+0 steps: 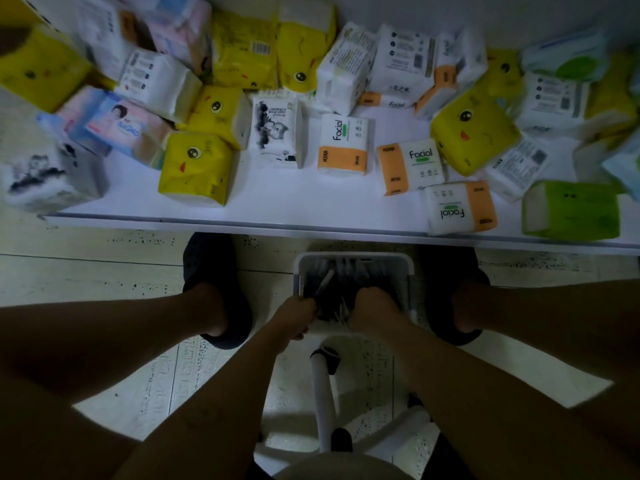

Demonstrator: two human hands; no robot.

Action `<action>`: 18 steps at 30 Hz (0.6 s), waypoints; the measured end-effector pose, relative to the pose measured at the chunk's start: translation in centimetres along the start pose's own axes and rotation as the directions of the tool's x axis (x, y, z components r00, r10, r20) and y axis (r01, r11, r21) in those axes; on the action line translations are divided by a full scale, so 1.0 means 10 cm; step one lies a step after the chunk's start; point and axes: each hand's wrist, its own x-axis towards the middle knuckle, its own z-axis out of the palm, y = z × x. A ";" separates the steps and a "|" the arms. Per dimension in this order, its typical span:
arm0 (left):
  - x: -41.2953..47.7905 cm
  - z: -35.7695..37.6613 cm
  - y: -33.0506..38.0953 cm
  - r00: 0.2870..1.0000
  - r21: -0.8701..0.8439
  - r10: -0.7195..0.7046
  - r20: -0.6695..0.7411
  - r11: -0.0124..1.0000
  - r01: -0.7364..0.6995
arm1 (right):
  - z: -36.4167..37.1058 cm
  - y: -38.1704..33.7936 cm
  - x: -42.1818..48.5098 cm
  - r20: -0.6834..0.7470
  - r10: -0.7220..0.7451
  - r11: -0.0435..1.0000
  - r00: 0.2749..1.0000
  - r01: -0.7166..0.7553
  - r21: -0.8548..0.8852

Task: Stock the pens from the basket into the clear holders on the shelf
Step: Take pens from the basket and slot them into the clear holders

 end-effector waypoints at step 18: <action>-0.90 0.02 0.37 0.912 -0.148 0.390 -0.130 0.902 -0.406 | -0.47 -0.18 -0.79 -0.214 0.052 0.767 0.976 0.098 0.634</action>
